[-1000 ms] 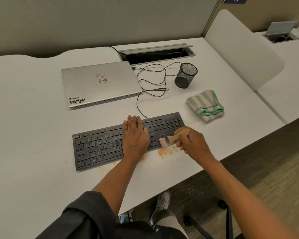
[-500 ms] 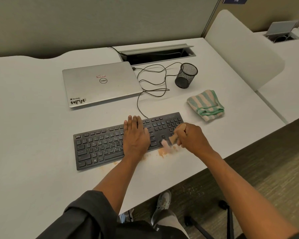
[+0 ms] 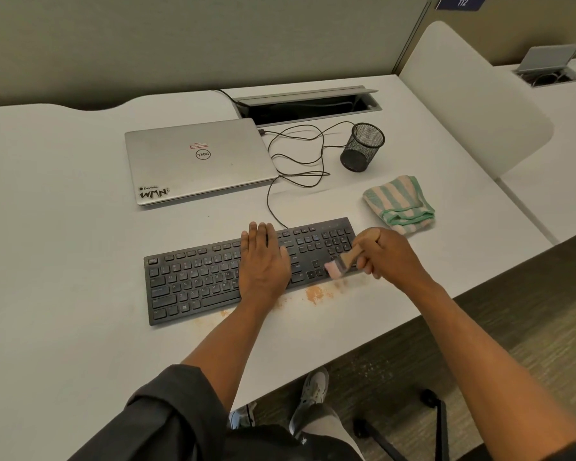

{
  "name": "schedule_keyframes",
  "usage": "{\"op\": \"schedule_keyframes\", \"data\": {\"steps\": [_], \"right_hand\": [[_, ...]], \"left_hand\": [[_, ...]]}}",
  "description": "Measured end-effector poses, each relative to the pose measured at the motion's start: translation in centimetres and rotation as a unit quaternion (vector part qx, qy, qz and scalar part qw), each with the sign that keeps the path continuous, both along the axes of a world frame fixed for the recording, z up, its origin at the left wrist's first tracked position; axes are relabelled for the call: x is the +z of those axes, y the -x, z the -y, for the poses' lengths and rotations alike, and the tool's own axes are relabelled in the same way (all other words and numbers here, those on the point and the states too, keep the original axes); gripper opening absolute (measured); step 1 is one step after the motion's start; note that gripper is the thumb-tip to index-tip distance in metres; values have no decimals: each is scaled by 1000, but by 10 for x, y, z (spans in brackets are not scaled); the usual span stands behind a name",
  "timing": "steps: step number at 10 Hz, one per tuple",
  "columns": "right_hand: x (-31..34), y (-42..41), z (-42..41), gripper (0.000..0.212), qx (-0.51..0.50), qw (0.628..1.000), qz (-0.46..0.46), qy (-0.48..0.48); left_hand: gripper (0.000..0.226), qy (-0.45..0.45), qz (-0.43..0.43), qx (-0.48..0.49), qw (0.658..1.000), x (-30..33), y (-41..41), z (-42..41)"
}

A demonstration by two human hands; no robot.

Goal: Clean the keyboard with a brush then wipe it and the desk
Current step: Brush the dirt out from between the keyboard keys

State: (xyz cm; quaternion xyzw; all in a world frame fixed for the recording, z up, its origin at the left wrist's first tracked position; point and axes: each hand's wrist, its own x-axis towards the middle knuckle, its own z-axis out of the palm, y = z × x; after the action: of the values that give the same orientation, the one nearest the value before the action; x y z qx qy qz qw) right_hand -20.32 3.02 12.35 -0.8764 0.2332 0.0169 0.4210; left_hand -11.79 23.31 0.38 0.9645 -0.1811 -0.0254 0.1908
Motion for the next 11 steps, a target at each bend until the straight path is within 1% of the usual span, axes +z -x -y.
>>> {"op": "schedule_keyframes", "data": {"steps": [1, 2, 3, 4, 5, 6, 7, 8, 9, 10, 11], "right_hand": [[-2, 2, 1, 24, -16, 999, 35, -25], [-10, 12, 1, 24, -5, 1000, 26, 2], [-9, 19, 10, 23, -33, 998, 24, 55], [-7, 22, 19, 22, -76, 995, 52, 35], [-10, 21, 13, 22, -67, 996, 57, -29], [-17, 20, 11, 21, -46, 998, 35, -5], [-14, 17, 19, 21, -94, 994, 35, 36], [-7, 11, 23, 19, -145, 987, 54, 42], [-11, 7, 11, 16, -157, 985, 57, -40], [-26, 6, 4, 15, -188, 974, 41, -117], [-26, 6, 16, 15, -251, 964, 44, -76]], "left_hand": [[62, 0, -2, 0, 1000, 0, 0, -1], [62, 2, -3, 0, 1000, 1, 1, -1], [62, 4, -2, 1, 1000, 2, 0, 0], [62, 0, -5, 2, 1000, 1, 0, -1], [62, -4, -6, -1, 1000, 2, 0, -1], [62, -1, -7, -2, 1000, 3, 1, -1], [62, -1, -7, -1, 1000, 3, 0, -1], [62, -6, -10, -1, 1000, 3, 1, -1], [62, -9, -10, -3, 1000, 4, 1, -1], [62, -10, -9, -3, 1000, 5, 1, -1], [63, -14, -12, -3, 1000, 6, 1, -1]]}}
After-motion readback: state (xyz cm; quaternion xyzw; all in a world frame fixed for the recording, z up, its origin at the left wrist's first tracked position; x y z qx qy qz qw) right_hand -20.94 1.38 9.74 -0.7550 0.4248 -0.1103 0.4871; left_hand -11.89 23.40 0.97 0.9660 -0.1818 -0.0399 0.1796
